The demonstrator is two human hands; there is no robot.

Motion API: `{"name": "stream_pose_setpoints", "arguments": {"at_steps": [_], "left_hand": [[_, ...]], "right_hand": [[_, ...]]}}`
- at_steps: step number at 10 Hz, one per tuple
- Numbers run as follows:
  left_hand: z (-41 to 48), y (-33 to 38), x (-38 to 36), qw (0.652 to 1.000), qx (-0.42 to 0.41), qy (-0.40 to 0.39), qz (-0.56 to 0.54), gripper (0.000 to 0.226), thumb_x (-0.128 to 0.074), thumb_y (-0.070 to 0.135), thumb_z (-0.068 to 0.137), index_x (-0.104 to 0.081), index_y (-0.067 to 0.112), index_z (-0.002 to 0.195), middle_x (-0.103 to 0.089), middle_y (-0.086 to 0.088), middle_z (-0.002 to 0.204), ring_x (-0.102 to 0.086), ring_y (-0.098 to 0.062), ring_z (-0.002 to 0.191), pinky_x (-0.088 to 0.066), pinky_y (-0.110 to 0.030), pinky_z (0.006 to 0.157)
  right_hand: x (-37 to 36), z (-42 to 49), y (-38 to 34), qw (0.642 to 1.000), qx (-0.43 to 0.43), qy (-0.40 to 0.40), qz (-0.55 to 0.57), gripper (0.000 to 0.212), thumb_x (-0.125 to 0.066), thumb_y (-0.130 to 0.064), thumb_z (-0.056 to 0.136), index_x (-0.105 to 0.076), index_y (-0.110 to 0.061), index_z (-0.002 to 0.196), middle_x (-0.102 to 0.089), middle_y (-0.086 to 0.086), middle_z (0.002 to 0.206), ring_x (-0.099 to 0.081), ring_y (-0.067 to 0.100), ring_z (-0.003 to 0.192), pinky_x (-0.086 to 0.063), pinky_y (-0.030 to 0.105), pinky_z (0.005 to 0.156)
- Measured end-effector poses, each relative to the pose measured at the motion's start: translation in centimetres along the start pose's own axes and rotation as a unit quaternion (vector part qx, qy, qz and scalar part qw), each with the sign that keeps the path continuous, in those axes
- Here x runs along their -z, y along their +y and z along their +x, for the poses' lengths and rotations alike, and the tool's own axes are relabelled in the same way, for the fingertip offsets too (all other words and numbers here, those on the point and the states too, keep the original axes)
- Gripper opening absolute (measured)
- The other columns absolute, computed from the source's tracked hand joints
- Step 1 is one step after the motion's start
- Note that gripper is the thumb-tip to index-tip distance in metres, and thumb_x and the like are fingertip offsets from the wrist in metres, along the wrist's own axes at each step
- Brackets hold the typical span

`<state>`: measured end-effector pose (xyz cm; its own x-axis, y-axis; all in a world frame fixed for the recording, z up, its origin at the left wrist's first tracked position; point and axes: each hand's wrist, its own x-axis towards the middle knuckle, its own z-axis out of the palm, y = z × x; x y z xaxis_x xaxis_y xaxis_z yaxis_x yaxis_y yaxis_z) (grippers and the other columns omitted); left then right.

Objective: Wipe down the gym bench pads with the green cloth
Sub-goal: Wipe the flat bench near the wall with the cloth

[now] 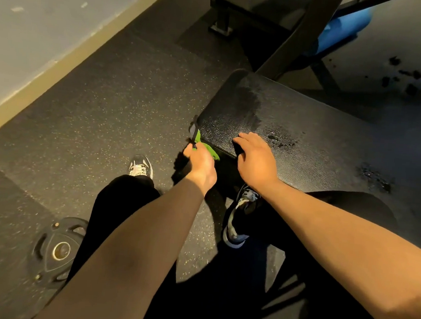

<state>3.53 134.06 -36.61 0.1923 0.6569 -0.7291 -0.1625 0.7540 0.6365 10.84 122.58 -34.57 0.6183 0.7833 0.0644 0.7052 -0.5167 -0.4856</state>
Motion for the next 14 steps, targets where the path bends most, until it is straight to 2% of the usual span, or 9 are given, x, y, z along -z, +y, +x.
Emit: {"name": "stream_pose_setpoints", "arguments": {"at_steps": [2, 3, 4, 6, 7, 9, 11, 13, 14], "left_hand": [[-0.5, -4.5, 0.0, 0.992, -0.056, 0.114, -0.024, 0.025, -0.038, 0.036, 0.107, -0.047, 0.022, 0.125, -0.056, 0.006, 0.111, -0.055, -0.005, 0.099, -0.040, -0.014, 0.090], [-3.7, -5.2, 1.6, 0.801, -0.174, -0.060, 0.569, 0.036, -0.042, 0.049, 0.103, -0.050, 0.021, 0.126, -0.044, 0.014, 0.097, -0.039, 0.007, 0.068, -0.029, 0.000, 0.059], [-3.7, -6.0, 2.1, 0.886, -0.101, -0.159, 0.424, 0.030, -0.052, 0.020, 0.101, -0.041, 0.003, 0.123, -0.052, -0.006, 0.107, -0.054, -0.018, 0.093, -0.048, -0.034, 0.082], [-0.7, -0.4, 1.1, 0.976, -0.119, 0.034, 0.177, 0.043, -0.045, 0.020, 0.105, -0.032, 0.010, 0.145, -0.047, -0.006, 0.128, -0.051, -0.023, 0.112, -0.038, -0.028, 0.089], [-1.4, 0.7, 0.0, 0.979, -0.076, 0.016, 0.187, 0.045, -0.042, 0.026, 0.107, -0.030, 0.012, 0.148, -0.045, -0.012, 0.146, -0.049, -0.029, 0.129, -0.039, -0.030, 0.097], [-1.3, -4.5, 1.9, 0.950, -0.021, -0.157, 0.267, 0.037, -0.053, 0.038, 0.093, -0.043, 0.014, 0.120, -0.061, -0.012, 0.124, -0.061, -0.028, 0.117, -0.049, -0.053, 0.103], [-5.8, -0.8, 2.0, 0.870, -0.149, -0.193, 0.428, 0.037, -0.060, 0.034, 0.097, -0.052, 0.021, 0.130, -0.059, 0.009, 0.111, -0.057, -0.006, 0.102, -0.045, -0.027, 0.093], [-5.7, 0.8, 1.9, 0.937, -0.139, -0.200, 0.249, 0.029, -0.047, 0.025, 0.103, -0.060, 0.018, 0.128, -0.066, 0.001, 0.122, -0.061, -0.011, 0.116, -0.048, -0.025, 0.094], [-5.3, 1.2, 1.7, 0.953, -0.059, -0.248, 0.162, 0.028, -0.048, 0.031, 0.102, -0.060, 0.019, 0.124, -0.067, -0.006, 0.123, -0.063, -0.018, 0.118, -0.050, -0.036, 0.099]], "right_hand": [[0.7, -0.2, 0.0, 0.998, 0.000, -0.053, 0.045, 0.050, -0.050, -0.002, 0.092, -0.054, -0.013, 0.141, -0.044, 0.006, 0.152, -0.027, 0.025, 0.148, -0.017, 0.040, 0.123], [1.4, -0.4, 0.5, 0.996, -0.015, -0.070, 0.047, 0.052, -0.050, -0.002, 0.092, -0.053, -0.014, 0.142, -0.043, 0.005, 0.153, -0.024, 0.025, 0.149, -0.017, 0.049, 0.122], [1.5, -1.0, 1.0, 0.998, -0.036, -0.046, -0.003, 0.051, -0.053, -0.009, 0.091, -0.054, -0.018, 0.141, -0.044, 0.003, 0.153, -0.026, 0.026, 0.148, -0.019, 0.051, 0.120], [1.6, -1.1, 0.1, 0.997, -0.037, -0.051, -0.049, 0.052, -0.054, -0.013, 0.092, -0.050, -0.017, 0.143, -0.042, 0.003, 0.154, -0.026, 0.028, 0.148, -0.021, 0.049, 0.120], [1.6, -1.1, 0.0, 0.996, -0.041, -0.055, -0.051, 0.052, -0.054, -0.014, 0.093, -0.048, -0.017, 0.145, -0.040, 0.003, 0.155, -0.025, 0.028, 0.148, -0.020, 0.048, 0.121], [1.6, -1.4, -0.1, 0.997, -0.036, -0.051, -0.047, 0.054, -0.051, -0.014, 0.095, -0.043, -0.017, 0.148, -0.036, 0.003, 0.157, -0.021, 0.027, 0.150, -0.015, 0.048, 0.121], [1.3, -1.8, -0.1, 0.998, -0.026, -0.031, 0.038, 0.051, -0.046, -0.019, 0.100, -0.039, -0.019, 0.151, -0.049, 0.009, 0.147, -0.038, 0.028, 0.140, -0.033, 0.043, 0.114], [1.4, -2.2, -2.5, 0.976, 0.082, -0.050, 0.194, 0.066, -0.058, -0.022, 0.099, -0.025, -0.024, 0.156, -0.026, 0.005, 0.161, -0.019, 0.017, 0.149, -0.020, 0.032, 0.121], [0.4, -1.8, -2.1, 0.991, 0.088, -0.049, 0.087, 0.067, -0.062, -0.016, 0.094, -0.032, -0.028, 0.154, -0.025, 0.007, 0.160, -0.027, 0.029, 0.141, -0.019, 0.028, 0.112]]}}
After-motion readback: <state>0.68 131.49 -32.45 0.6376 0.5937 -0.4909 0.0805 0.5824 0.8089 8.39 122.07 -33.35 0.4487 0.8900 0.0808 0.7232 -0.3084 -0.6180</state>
